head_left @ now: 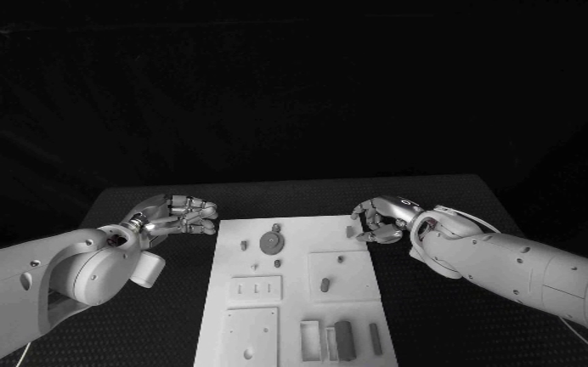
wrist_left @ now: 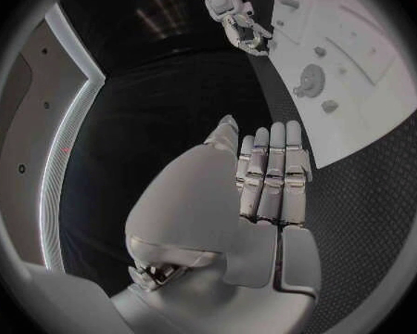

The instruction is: Assemble the parts on the task board

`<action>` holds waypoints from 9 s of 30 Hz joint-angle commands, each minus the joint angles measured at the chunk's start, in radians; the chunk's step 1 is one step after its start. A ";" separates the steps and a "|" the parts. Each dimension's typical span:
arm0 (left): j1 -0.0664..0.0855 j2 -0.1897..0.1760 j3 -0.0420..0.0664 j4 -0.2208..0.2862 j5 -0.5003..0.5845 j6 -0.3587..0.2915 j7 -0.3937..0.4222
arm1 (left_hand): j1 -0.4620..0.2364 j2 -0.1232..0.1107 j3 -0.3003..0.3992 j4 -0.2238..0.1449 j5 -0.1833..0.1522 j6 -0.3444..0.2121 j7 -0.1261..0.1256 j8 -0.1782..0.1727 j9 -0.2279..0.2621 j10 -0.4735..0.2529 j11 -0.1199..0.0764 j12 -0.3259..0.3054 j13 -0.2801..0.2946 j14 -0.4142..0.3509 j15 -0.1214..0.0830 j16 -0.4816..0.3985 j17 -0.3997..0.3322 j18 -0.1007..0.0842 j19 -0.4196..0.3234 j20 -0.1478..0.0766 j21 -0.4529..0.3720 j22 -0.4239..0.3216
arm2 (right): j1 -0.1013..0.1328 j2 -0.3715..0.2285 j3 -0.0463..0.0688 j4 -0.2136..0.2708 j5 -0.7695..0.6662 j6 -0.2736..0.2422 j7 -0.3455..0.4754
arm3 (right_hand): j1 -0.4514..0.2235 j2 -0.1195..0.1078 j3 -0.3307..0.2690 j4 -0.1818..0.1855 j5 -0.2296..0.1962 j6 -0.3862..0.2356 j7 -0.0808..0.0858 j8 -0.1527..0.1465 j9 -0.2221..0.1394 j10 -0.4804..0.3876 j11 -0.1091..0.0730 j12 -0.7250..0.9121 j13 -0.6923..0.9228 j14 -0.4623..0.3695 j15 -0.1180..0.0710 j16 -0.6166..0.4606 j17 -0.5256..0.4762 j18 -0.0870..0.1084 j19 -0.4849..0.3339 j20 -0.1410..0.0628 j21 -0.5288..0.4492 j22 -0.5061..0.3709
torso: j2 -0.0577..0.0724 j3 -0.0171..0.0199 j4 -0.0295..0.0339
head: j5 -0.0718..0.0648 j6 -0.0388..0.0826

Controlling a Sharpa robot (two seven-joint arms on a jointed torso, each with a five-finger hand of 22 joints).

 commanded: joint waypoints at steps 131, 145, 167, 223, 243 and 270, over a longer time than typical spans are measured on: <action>-0.003 0.013 0.001 0.021 -0.081 -0.027 -0.073 | -0.050 0.010 -0.036 0.001 -0.002 0.042 -0.012 -0.002 0.010 0.063 -0.016 0.006 0.012 0.038 -0.010 -0.016 0.039 0.014 0.030 -0.010 -0.006 0.012 | -0.011 0.030 0.019 0.145 0.070 -0.127 -0.088 | 0.034 0.195 -0.013 -0.075 -0.005 0.201 -0.020 0.086 0.073 0.086 -0.019 0.085 -0.012 0.081 -0.022 0.081 0.002 -0.001 0.080 -0.038 0.047 0.031 | -0.005 -0.0081 -0.0024 | 0.007 -0.022; -0.003 0.081 0.001 0.046 -0.193 -0.085 -0.256 | -0.205 -0.005 -0.123 0.002 -0.002 0.145 -0.055 0.019 0.022 0.246 -0.108 0.110 0.116 0.191 -0.101 0.125 0.170 0.022 0.163 -0.085 0.094 0.097 | 0.020 0.075 0.023 0.293 -0.017 -0.031 -0.254 | 0.014 0.166 -0.028 -0.070 -0.005 0.209 -0.024 0.084 0.077 0.094 -0.023 0.101 -0.002 0.091 -0.028 0.098 0.009 -0.001 0.097 -0.041 0.061 0.032 | -0.022 -0.0142 -0.0114 | 0.028 -0.006; -0.003 0.183 0.001 0.030 -0.192 -0.030 -0.374 | -0.444 0.001 -0.140 0.004 -0.004 0.214 -0.085 0.014 0.034 0.265 -0.139 0.152 0.265 0.200 -0.137 0.221 0.222 0.008 0.184 -0.135 0.145 0.179 | 0.022 0.150 0.023 0.348 -0.069 -0.005 -0.285 | 0.013 0.157 -0.026 -0.070 -0.005 0.209 -0.024 0.080 0.077 0.092 -0.023 0.105 0.002 0.090 -0.028 0.102 0.010 -0.001 0.098 -0.043 0.063 0.031 | -0.043 -0.0190 -0.0207 | 0.025 -0.010; -0.003 0.214 0.002 0.028 -0.160 -0.041 -0.370 | -0.359 0.014 -0.159 0.001 -0.005 0.203 -0.075 -0.014 0.037 0.241 -0.129 0.118 0.330 0.178 -0.129 0.224 0.207 0.002 0.160 -0.130 0.128 0.205 | 0.022 0.212 0.023 0.337 -0.067 0.022 -0.282 | 0.004 0.156 -0.026 -0.068 -0.005 0.215 -0.025 0.080 0.079 0.090 -0.023 0.107 0.005 0.089 -0.028 0.104 0.011 -0.001 0.098 -0.044 0.065 0.030 | -0.043 -0.0204 -0.0205 | 0.035 -0.024; -0.003 0.221 0.002 0.022 -0.160 -0.046 -0.377 | -0.174 0.058 -0.067 -0.001 -0.001 0.218 -0.080 -0.015 0.046 0.253 -0.132 0.104 0.359 0.186 -0.131 0.233 0.200 -0.001 0.167 -0.130 0.122 0.216 | 0.022 0.217 0.023 0.341 -0.066 0.024 -0.291 | 0.002 0.154 -0.026 -0.068 -0.005 0.215 -0.025 0.079 0.080 0.090 -0.024 0.108 0.005 0.088 -0.028 0.105 0.011 -0.001 0.098 -0.044 0.065 0.030 | -0.043 -0.0188 -0.0211 | 0.039 -0.026; -0.003 0.216 0.001 0.030 -0.109 -0.029 -0.384 | -0.061 0.084 0.013 -0.006 0.053 0.237 -0.087 -0.026 0.051 0.267 -0.135 0.077 0.387 0.184 -0.133 0.246 0.194 -0.008 0.163 -0.132 0.103 0.229 | 0.021 0.223 0.023 0.327 -0.066 0.031 -0.292 | 0.001 0.154 -0.025 -0.069 -0.005 0.215 -0.025 0.079 0.080 0.089 -0.024 0.108 0.006 0.088 -0.029 0.105 0.011 -0.001 0.097 -0.044 0.065 0.030 | -0.043 -0.0198 -0.0216 | 0.041 -0.027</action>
